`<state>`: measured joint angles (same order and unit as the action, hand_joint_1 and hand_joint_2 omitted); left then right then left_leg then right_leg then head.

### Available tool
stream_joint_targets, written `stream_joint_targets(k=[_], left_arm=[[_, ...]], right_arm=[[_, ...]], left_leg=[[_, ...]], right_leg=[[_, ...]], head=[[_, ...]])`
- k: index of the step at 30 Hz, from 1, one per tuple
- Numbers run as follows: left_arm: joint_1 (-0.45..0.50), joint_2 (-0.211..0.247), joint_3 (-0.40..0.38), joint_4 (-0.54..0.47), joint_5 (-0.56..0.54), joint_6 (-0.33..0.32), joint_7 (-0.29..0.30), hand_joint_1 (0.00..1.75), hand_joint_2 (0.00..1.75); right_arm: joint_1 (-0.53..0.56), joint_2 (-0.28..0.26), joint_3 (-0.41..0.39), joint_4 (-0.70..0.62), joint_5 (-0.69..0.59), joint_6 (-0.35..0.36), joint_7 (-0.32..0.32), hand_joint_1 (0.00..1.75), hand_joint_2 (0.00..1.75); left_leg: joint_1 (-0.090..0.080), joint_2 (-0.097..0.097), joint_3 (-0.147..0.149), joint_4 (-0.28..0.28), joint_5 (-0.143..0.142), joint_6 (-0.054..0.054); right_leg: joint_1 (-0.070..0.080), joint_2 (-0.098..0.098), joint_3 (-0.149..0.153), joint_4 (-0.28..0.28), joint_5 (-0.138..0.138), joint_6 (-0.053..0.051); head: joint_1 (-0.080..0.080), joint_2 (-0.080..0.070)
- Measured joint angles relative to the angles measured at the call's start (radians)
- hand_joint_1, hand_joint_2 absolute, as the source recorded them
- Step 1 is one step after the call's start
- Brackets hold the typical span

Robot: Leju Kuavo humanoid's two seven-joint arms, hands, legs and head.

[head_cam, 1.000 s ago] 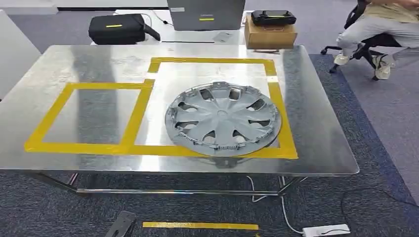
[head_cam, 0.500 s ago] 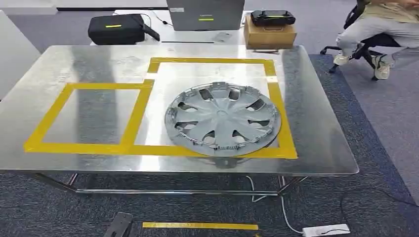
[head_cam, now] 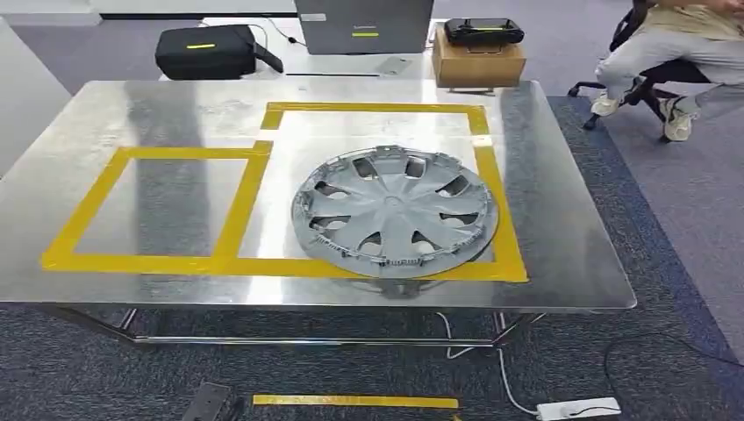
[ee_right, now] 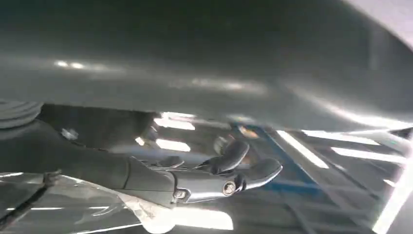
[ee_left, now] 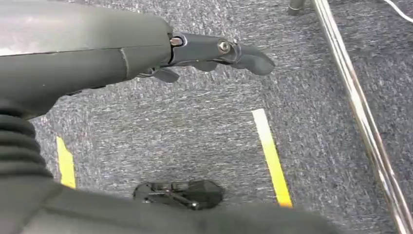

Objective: Take the parts from the cabinet and place them on the table.

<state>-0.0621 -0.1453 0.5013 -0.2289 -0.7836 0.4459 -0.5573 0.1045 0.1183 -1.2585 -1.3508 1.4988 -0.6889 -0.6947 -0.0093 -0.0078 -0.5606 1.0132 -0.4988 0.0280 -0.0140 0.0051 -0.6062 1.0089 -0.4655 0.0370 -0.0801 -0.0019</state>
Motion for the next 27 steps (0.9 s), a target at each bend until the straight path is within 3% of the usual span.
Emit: stream_joint_targets(k=[3, 4, 9, 15, 23, 27], left_arm=[[0.003, 0.000, 0.005, 0.000, -0.013, 0.003, 0.000, 0.00, 1.75], [0.003, 0.000, 0.006, 0.000, -0.015, 0.004, 0.000, 0.00, 0.00], [0.005, 0.000, 0.016, 0.000, -0.023, 0.011, 0.000, 0.00, 0.00], [0.005, -0.001, 0.031, 0.000, -0.039, 0.012, 0.025, 0.00, 0.00], [0.005, -0.003, 0.056, 0.000, -0.062, 0.013, 0.027, 0.00, 0.00], [0.005, -0.002, 0.060, 0.001, -0.072, 0.011, 0.027, 0.00, 0.00]], right_arm=[[-0.022, 0.071, -0.043, 0.002, 0.013, 0.000, 0.016, 0.00, 0.00], [-0.033, 0.090, -0.058, 0.006, 0.024, 0.000, 0.014, 0.00, 0.00], [-0.061, 0.169, -0.126, 0.050, 0.016, 0.000, 0.045, 0.00, 0.00], [-0.088, 0.211, -0.164, 0.201, 0.026, 0.000, 0.112, 0.00, 0.00], [-0.128, 0.222, -0.220, 0.534, 0.020, 0.000, 0.205, 0.00, 0.00], [-0.152, 0.200, -0.252, 0.706, -0.087, 0.003, 0.236, 0.00, 0.00]], left_leg=[[0.001, 0.000, 0.000, 0.000, 0.000, 0.000], [0.000, 0.000, 0.001, 0.000, 0.000, 0.000], [0.000, 0.000, 0.002, 0.000, 0.000, 0.000], [0.001, 0.000, 0.003, 0.000, -0.001, -0.001], [0.001, 0.000, 0.003, 0.000, -0.001, -0.001], [0.001, 0.000, 0.004, 0.000, -0.001, -0.002]], right_leg=[[0.001, 0.000, 0.000, 0.000, 0.000, 0.000], [0.001, 0.000, 0.000, 0.000, 0.000, 0.000], [0.001, 0.000, 0.002, 0.000, 0.000, -0.001], [0.001, 0.001, 0.002, 0.000, -0.001, -0.001], [0.001, 0.000, 0.003, 0.000, -0.001, -0.001], [0.001, 0.000, 0.004, 0.000, -0.001, -0.001]], head=[[0.001, 0.000], [0.001, 0.000], [0.001, 0.000], [0.001, 0.000], [0.001, 0.000], [0.000, 0.000]])
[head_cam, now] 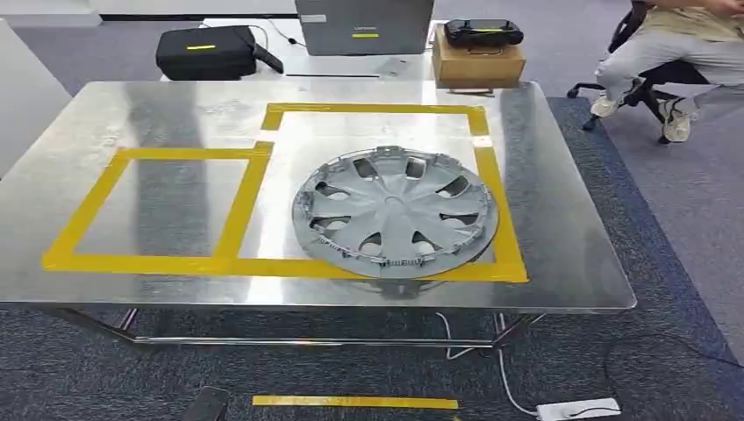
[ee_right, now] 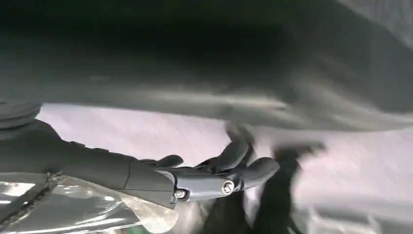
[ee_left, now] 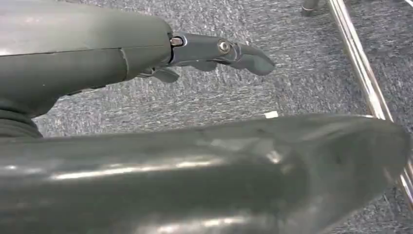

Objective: Take the parts from the cabinet and place them on the table.

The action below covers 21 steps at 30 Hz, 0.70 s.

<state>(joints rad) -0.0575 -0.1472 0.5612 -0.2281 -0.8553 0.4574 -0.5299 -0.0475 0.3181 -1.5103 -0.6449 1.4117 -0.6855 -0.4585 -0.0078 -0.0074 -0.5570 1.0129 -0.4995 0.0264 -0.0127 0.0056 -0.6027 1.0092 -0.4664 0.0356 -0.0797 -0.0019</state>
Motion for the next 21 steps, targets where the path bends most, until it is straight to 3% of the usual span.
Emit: stream_joint_targets(k=[3, 6, 17, 21], left_arm=[[0.000, 0.002, 0.001, 0.000, -0.007, -0.008, 0.003, 0.00, 0.00], [-0.001, 0.003, 0.001, 0.000, -0.007, -0.011, 0.006, 0.00, 0.00], [-0.001, 0.008, 0.001, 0.000, -0.010, -0.011, 0.007, 0.00, 0.00], [-0.001, 0.008, 0.001, 0.000, -0.035, -0.032, 0.051, 0.00, 0.00]], right_arm=[[-0.012, -0.031, -0.011, 0.138, -0.116, 0.043, 0.035, 0.00, 0.00], [-0.020, -0.050, -0.019, 0.214, -0.128, 0.058, 0.041, 0.00, 0.00], [-0.033, -0.080, -0.023, 0.321, -0.127, 0.071, 0.050, 0.00, 0.00], [-0.034, -0.090, -0.020, 0.347, -0.068, 0.190, 0.141, 0.00, 0.00]], left_leg=[[0.000, 0.000, 0.000, 0.000, 0.000, 0.000], [0.000, 0.000, 0.000, 0.000, 0.000, 0.000], [0.000, 0.000, 0.001, 0.000, 0.000, 0.000], [0.000, 0.000, 0.001, 0.000, 0.000, 0.000]], right_leg=[[0.000, 0.000, 0.000, 0.000, 0.000, 0.000], [0.000, 0.000, 0.000, 0.000, 0.000, 0.000], [0.000, 0.000, 0.001, 0.000, 0.000, 0.000], [0.000, 0.000, 0.001, 0.000, 0.000, 0.000]], head=[[0.001, 0.000], [0.000, 0.000], [0.000, 0.000], [0.000, 0.000]])
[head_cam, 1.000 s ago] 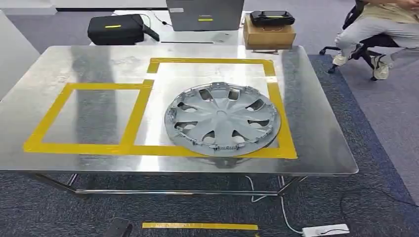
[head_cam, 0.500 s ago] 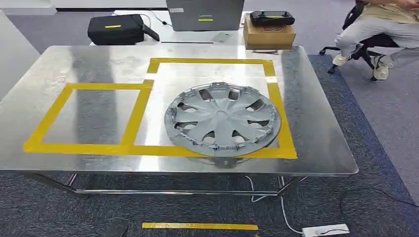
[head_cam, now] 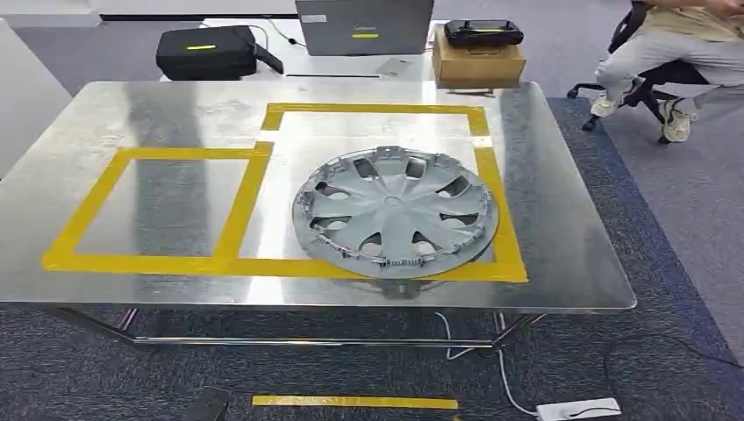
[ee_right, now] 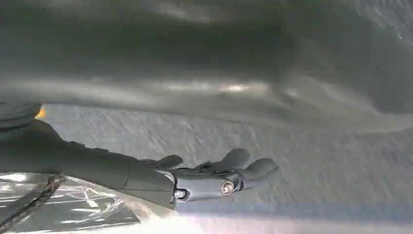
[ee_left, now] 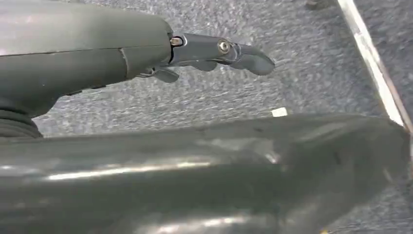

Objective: Take the parts from the cabinet and place them on the table.

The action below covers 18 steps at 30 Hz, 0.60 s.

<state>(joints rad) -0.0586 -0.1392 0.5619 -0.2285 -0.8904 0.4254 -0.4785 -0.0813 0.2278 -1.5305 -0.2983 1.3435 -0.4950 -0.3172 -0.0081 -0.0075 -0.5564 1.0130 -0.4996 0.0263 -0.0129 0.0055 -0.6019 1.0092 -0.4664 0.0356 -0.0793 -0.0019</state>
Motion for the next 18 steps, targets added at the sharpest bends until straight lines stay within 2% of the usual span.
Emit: stream_joint_targets(k=[3, 5, 13, 18], left_arm=[[-0.001, 0.000, -0.001, 0.000, -0.018, -0.015, 0.049, 0.00, 0.00], [-0.001, 0.000, -0.003, 0.000, -0.028, -0.018, 0.069, 0.00, 0.00], [-0.001, -0.002, -0.004, 0.002, -0.026, -0.032, 0.120, 0.00, 0.00], [0.000, -0.002, -0.003, 0.002, -0.022, -0.032, 0.125, 0.00, 0.00]], right_arm=[[0.000, -0.003, 0.006, 0.013, 0.027, 0.079, 0.032, 0.00, 0.00], [0.000, -0.003, 0.022, 0.019, 0.050, 0.099, 0.034, 0.00, 0.00], [-0.001, -0.014, 0.061, 0.033, 0.079, 0.120, 0.040, 0.00, 0.00], [-0.001, -0.018, 0.077, 0.037, 0.087, 0.123, 0.051, 0.00, 0.00]], left_leg=[[0.000, 0.000, 0.000, 0.000, 0.000, 0.000], [0.000, 0.000, 0.000, 0.000, 0.000, 0.000], [0.000, 0.000, 0.000, 0.000, 0.000, 0.000], [0.000, 0.000, 0.000, 0.000, 0.000, 0.000]], right_leg=[[0.000, 0.000, 0.000, 0.000, 0.000, 0.000], [0.000, 0.000, 0.000, 0.000, 0.000, 0.000], [0.000, 0.000, 0.000, 0.000, 0.000, 0.000], [0.000, 0.000, 0.000, 0.000, 0.000, 0.000]], head=[[0.000, 0.000], [0.000, 0.000], [0.000, 0.000], [0.000, 0.000]])
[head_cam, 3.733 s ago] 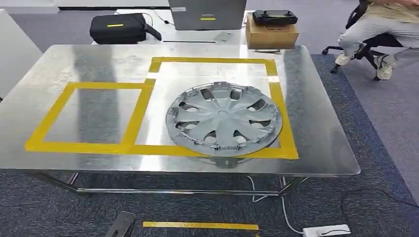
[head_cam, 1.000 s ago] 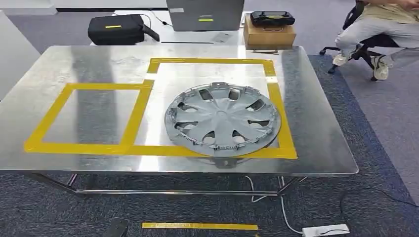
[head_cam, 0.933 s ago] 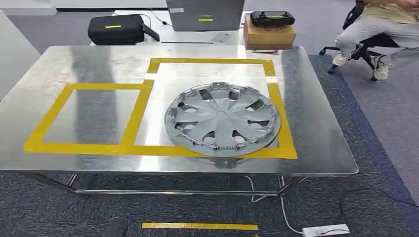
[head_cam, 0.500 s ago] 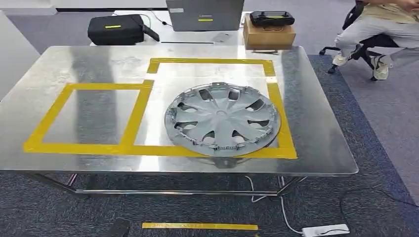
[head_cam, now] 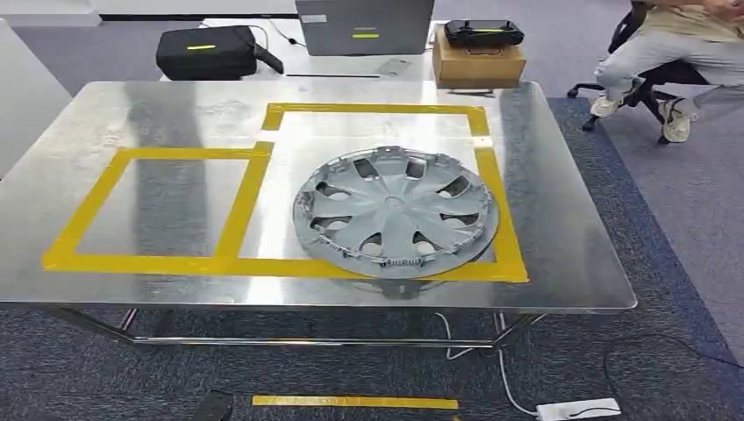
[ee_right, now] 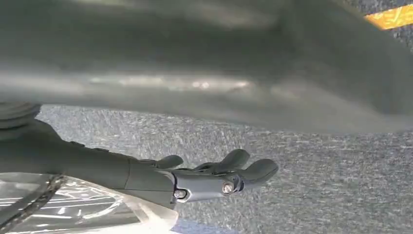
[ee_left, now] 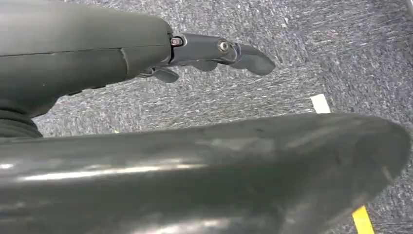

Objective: Take the parts from the cabinet and place them on the table.

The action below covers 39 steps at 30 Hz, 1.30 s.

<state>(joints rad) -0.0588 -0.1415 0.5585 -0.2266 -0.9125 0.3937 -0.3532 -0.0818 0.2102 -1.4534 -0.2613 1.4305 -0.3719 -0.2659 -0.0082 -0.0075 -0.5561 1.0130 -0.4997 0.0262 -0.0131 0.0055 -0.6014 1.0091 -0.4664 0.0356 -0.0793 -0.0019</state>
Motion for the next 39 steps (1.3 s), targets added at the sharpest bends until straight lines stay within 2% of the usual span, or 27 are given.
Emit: stream_joint_targets(k=[4, 5, 7, 8, 11, 12, 13, 15, 16, 17, 18, 19, 21, 22, 23, 25, 27, 28, 29, 31, 32, 33, 34, 35, 37, 38, 39], left_arm=[[0.000, 0.000, 0.000, 0.000, 0.003, 0.000, 0.010, 0.00, 0.00], [0.000, 0.001, 0.002, 0.000, 0.003, 0.001, 0.012, 0.00, 0.00], [0.000, -0.003, 0.002, 0.000, 0.004, 0.004, 0.013, 0.00, 0.00], [0.000, -0.004, 0.002, 0.000, 0.005, 0.004, 0.013, 0.00, 0.00], [0.002, -0.008, 0.003, 0.001, 0.006, 0.004, 0.015, 0.00, 0.00], [0.002, -0.008, 0.003, 0.002, 0.006, 0.004, 0.015, 0.00, 0.00], [0.003, -0.008, 0.004, 0.003, 0.006, 0.004, 0.017, 0.00, 0.00], [0.003, -0.009, 0.005, 0.005, 0.008, 0.004, 0.018, 0.00, 0.00], [0.002, -0.010, 0.005, 0.005, 0.009, 0.004, 0.018, 0.00, 0.00], [0.001, -0.004, 0.007, 0.005, 0.011, 0.004, 0.018, 0.00, 0.00], [0.001, -0.006, 0.010, 0.006, 0.012, 0.004, 0.018, 0.00, 0.00], [0.000, -0.006, 0.013, 0.006, 0.012, 0.004, 0.018, 0.00, 0.00], [0.002, -0.006, 0.016, 0.006, 0.012, 0.005, 0.018, 0.00, 0.00], [0.002, -0.006, 0.017, 0.006, 0.012, 0.006, 0.018, 0.00, 0.00], [0.002, -0.006, 0.018, 0.006, 0.013, 0.007, 0.018, 0.00, 0.00], [0.001, -0.006, 0.019, 0.006, 0.013, 0.009, 0.018, 0.00, 0.00], [0.002, -0.006, 0.020, 0.006, 0.013, 0.010, 0.018, 0.00, 0.00], [0.002, -0.006, 0.020, 0.007, 0.013, 0.011, 0.018, 0.00, 0.00], [0.002, -0.007, 0.020, 0.007, 0.013, 0.011, 0.018, 0.00, 0.00], [0.001, -0.008, 0.021, 0.007, 0.013, 0.012, 0.018, 0.00, 0.00], [0.000, -0.007, 0.021, 0.007, 0.013, 0.012, 0.018, 0.00, 0.00], [-0.004, 0.001, 0.022, 0.007, 0.014, 0.013, 0.018, 0.00, 0.00], [-0.006, -0.005, 0.022, 0.007, 0.014, 0.014, 0.017, 0.00, 0.00], [-0.006, -0.007, 0.022, 0.007, 0.014, 0.015, 0.017, 0.00, 0.00], [0.000, -0.007, 0.022, 0.007, 0.014, 0.015, 0.017, 0.00, 0.00], [-0.001, -0.008, 0.022, 0.007, 0.014, 0.016, 0.017, 0.00, 0.00], [-0.002, -0.008, 0.023, 0.007, 0.015, 0.016, 0.016, 0.00, 0.00]], right_arm=[[0.000, 0.000, 0.005, 0.003, 0.000, 0.001, 0.001, 0.00, 0.00], [0.000, 0.000, 0.008, 0.005, 0.000, 0.002, 0.001, 0.00, 0.00], [0.000, -0.006, 0.008, 0.008, 0.000, 0.002, 0.001, 0.00, 0.00], [-0.001, -0.008, 0.008, 0.008, 0.000, 0.002, 0.000, 0.00, 0.00], [0.002, -0.008, 0.008, 0.009, 0.000, 0.003, 0.001, 0.00, 0.00], [0.003, -0.008, 0.008, 0.009, 0.000, 0.003, 0.002, 0.00, 0.00], [0.004, -0.011, 0.008, 0.009, -0.001, 0.003, 0.002, 0.00, 0.00], [0.003, -0.016, 0.009, 0.010, -0.001, 0.003, 0.002, 0.00, 0.00], [0.000, -0.016, 0.009, 0.010, -0.001, 0.003, 0.002, 0.00, 0.00], [-0.003, -0.013, 0.009, 0.014, 0.000, 0.004, 0.002, 0.00, 0.00], [-0.004, -0.012, 0.010, 0.017, 0.000, 0.004, 0.002, 0.00, 0.00], [-0.003, -0.014, 0.010, 0.018, 0.000, 0.005, 0.002, 0.00, 0.00], [-0.003, -0.014, 0.010, 0.018, -0.003, 0.004, 0.002, 0.00, 0.00], [-0.003, -0.014, 0.010, 0.018, -0.003, 0.004, 0.002, 0.00, 0.00], [-0.003, -0.014, 0.010, 0.018, -0.003, 0.004, 0.002, 0.00, 0.00], [-0.003, -0.014, 0.010, 0.018, -0.004, 0.004, 0.002, 0.00, 0.00], [-0.002, -0.014, 0.010, 0.018, -0.004, 0.004, 0.002, 0.00, 0.00], [-0.002, -0.014, 0.011, 0.018, -0.004, 0.004, 0.002, 0.00, 0.00], [-0.002, -0.014, 0.012, 0.018, -0.004, 0.004, 0.002, 0.00, 0.00], [-0.003, -0.014, 0.017, 0.018, -0.004, 0.004, 0.002, 0.00, 0.00], [-0.003, -0.014, 0.018, 0.018, -0.004, 0.004, 0.001, 0.00, 0.00], [-0.003, -0.010, 0.018, 0.023, -0.005, 0.003, 0.000, 0.00, 0.00], [-0.002, -0.013, 0.018, 0.023, -0.005, 0.002, 0.000, 0.00, 0.00], [-0.003, -0.015, 0.018, 0.023, -0.006, 0.003, 0.000, 0.00, 0.00], [-0.004, -0.015, 0.019, 0.024, -0.006, 0.003, -0.001, 0.00, 0.00], [-0.003, -0.019, 0.019, 0.024, -0.009, 0.003, -0.001, 0.00, 0.00], [-0.002, -0.019, 0.019, 0.024, -0.010, 0.003, -0.001, 0.00, 0.00]], left_leg=[[0.000, 0.000, 0.000, 0.000, -0.001, 0.000], [-0.006, -0.001, 0.002, -0.002, 0.002, 0.014], [0.006, 0.005, 0.037, -0.060, 0.031, 0.020], [0.010, 0.005, 0.043, -0.071, 0.037, 0.026], [0.012, 0.008, 0.039, -0.069, 0.037, 0.025], [0.014, 0.008, 0.038, -0.067, 0.036, 0.021], [0.018, 0.008, 0.038, -0.063, 0.033, 0.015], [0.031, 0.007, 0.033, -0.041, 0.021, -0.005], [0.039, 0.006, 0.028, -0.023, 0.013, -0.017], [0.032, 0.004, 0.022, -0.014, 0.007, -0.030], [0.030, 0.004, 0.016, 0.004, -0.002, -0.038], [0.030, 0.003, 0.016, 0.002, 0.001, -0.041], [0.033, 0.002, 0.017, 0.000, 0.007, -0.045], [0.037, 0.003, 0.014, 0.005, 0.000, -0.051], [0.037, 0.005, 0.005, 0.029, -0.030, -0.051], [0.034, 0.005, -0.046, 0.165, -0.123, -0.049], [0.033, 0.005, -0.089, 0.296, -0.184, -0.041], [0.028, 0.005, -0.084, 0.304, -0.182, -0.033], [0.023, 0.005, -0.061, 0.270, -0.158, -0.023], [0.005, 0.005, 0.034, 0.106, -0.082, 0.009], [-0.008, 0.005, 0.082, 0.023, -0.061, 0.033], [-0.011, 0.013, 0.089, -0.005, -0.072, 0.044], [-0.016, 0.015, 0.085, -0.007, -0.061, 0.040], [-0.018, 0.013, 0.080, -0.008, -0.058, 0.038], [-0.015, 0.013, 0.075, -0.029, -0.033, 0.037], [-0.008, 0.019, 0.075, -0.039, -0.018, 0.026], [-0.007, 0.018, 0.064, -0.043, -0.008, 0.036]], right_leg=[[0.000, 0.000, 0.000, -0.001, 0.000, 0.000], [-0.006, -0.002, 0.007, -0.014, 0.010, 0.011], [-0.002, -0.003, 0.009, -0.017, 0.001, 0.013], [-0.001, -0.001, -0.009, 0.031, -0.038, 0.013], [-0.011, -0.003, -0.105, 0.248, -0.137, 0.024], [-0.015, -0.003, -0.115, 0.271, -0.137, 0.029], [-0.019, -0.004, -0.099, 0.246, -0.115, 0.035], [-0.031, -0.007, -0.005, 0.083, -0.035, 0.050], [-0.037, -0.008, 0.040, -0.001, -0.024, 0.063], [-0.027, 0.006, 0.033, 0.019, -0.049, 0.061], [-0.029, 0.009, 0.044, 0.012, -0.041, 0.035], [-0.029, 0.008, 0.037, 0.020, -0.043, 0.020], [-0.025, 0.008, 0.031, 0.030, -0.041, 0.005], [-0.025, 0.007, 0.027, 0.028, -0.038, -0.005], [-0.024, 0.006, 0.024, 0.027, -0.034, -0.012], [-0.019, 0.003, 0.014, 0.026, -0.027, -0.022], [-0.008, 0.000, 0.002, 0.027, -0.020, -0.030], [-0.003, -0.001, -0.004, 0.027, -0.015, -0.032], [0.002, 0.000, -0.010, 0.027, -0.010, -0.034], [0.012, 0.001, -0.016, 0.026, -0.001, -0.035], [0.010, 0.000, -0.017, 0.025, 0.004, -0.037], [0.018, -0.003, -0.020, 0.026, 0.009, -0.030], [0.012, -0.005, -0.023, 0.023, 0.015, -0.023], [0.008, -0.008, -0.024, 0.021, 0.020, -0.017], [0.011, -0.009, -0.023, 0.012, 0.036, -0.004], [0.008, -0.006, -0.036, 0.026, 0.014, -0.001], [0.009, -0.006, -0.053, 0.068, -0.042, 0.004]], head=[[0.000, 0.000], [-0.002, 0.000], [0.001, 0.000], [0.006, 0.000], [0.005, 0.000], [0.006, 0.000], [0.005, 0.000], [0.005, 0.000], [0.007, 0.000], [0.010, 0.000], [0.011, 0.000], [0.005, 0.000], [0.003, 0.000], [0.001, 0.000], [0.000, 0.000], [-0.003, 0.000], [-0.002, 0.000], [-0.002, 0.000], [-0.003, 0.000], [-0.003, 0.000], [-0.002, 0.000], [0.002, 0.000], [-0.006, 0.000], [-0.004, 0.000], [-0.004, 0.000], [-0.005, 0.000], [0.001, 0.000]])
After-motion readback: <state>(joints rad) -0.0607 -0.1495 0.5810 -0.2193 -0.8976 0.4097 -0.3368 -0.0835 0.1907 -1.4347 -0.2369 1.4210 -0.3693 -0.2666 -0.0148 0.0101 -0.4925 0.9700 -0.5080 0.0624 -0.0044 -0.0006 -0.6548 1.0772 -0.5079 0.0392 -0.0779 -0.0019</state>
